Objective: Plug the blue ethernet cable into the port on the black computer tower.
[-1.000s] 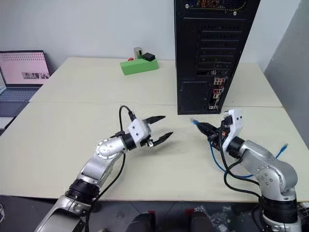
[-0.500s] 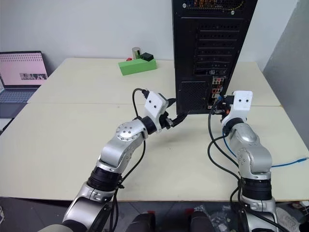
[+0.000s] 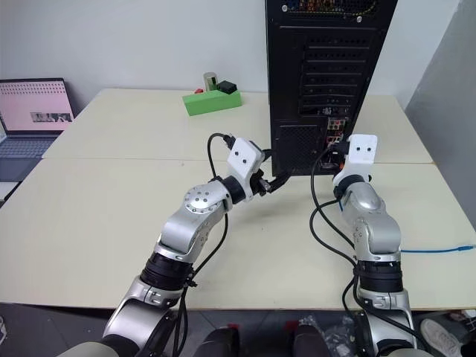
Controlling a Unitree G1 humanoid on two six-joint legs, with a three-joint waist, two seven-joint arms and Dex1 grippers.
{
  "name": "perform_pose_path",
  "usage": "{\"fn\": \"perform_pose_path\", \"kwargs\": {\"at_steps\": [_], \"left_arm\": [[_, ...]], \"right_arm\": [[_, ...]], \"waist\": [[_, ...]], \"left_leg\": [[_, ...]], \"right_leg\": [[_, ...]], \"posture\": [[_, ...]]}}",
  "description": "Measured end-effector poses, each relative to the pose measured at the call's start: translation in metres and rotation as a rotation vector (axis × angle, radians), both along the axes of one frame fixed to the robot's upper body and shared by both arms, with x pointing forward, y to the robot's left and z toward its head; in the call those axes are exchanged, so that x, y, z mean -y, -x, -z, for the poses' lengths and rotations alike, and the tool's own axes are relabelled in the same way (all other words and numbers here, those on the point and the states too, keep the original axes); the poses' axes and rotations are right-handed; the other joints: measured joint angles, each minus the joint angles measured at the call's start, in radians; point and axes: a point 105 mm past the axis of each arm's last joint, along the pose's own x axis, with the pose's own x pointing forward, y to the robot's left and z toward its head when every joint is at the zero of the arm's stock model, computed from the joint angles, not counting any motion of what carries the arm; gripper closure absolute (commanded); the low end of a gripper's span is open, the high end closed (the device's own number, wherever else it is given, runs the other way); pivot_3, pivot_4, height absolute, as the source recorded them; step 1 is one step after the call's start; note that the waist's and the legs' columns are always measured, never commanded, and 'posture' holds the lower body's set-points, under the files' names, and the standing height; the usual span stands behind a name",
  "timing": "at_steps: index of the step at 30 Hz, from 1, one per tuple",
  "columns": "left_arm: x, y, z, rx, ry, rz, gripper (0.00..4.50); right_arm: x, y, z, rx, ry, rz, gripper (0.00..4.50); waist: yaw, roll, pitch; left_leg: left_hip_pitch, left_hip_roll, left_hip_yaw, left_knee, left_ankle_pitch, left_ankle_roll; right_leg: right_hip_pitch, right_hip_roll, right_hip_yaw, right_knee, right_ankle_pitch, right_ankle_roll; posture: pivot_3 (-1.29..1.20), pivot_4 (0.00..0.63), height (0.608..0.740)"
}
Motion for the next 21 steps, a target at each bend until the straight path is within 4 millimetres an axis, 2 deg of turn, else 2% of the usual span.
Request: {"fn": "perform_pose_path", "kwargs": {"at_steps": [4,9,21], "left_arm": [[0.0007,0.0003,-0.0001,-0.002,0.004,0.003,1.02],[0.0016,0.0018,-0.0024,-0.011,0.031,0.026,1.02],[0.0002,0.0034,-0.0070,-0.014,0.062,0.048,1.02]], "right_arm": [[-0.0017,-0.0014,0.0012,-0.004,0.002,-0.009,4.50],[-0.0063,-0.0033,-0.0076,0.025,0.000,-0.020,4.50],[-0.0051,-0.0039,-0.0065,0.025,0.007,-0.012,4.50]], "waist": [[0.000,0.000,0.000],[0.000,0.000,0.000],[0.000,0.000,0.000]], "left_leg": [[0.000,0.000,0.000,0.000,0.000,0.000],[0.000,0.000,0.000,0.000,0.000,0.000],[0.000,0.000,0.000,0.000,0.000,0.000]], "right_leg": [[0.000,0.000,0.000,0.000,0.000,0.000],[0.000,0.000,0.000,0.000,0.000,0.000],[0.000,0.000,0.000,0.000,0.000,0.000]], "posture": [[0.00,0.150,0.740],[0.00,0.150,0.740],[0.00,0.150,0.740]]}}
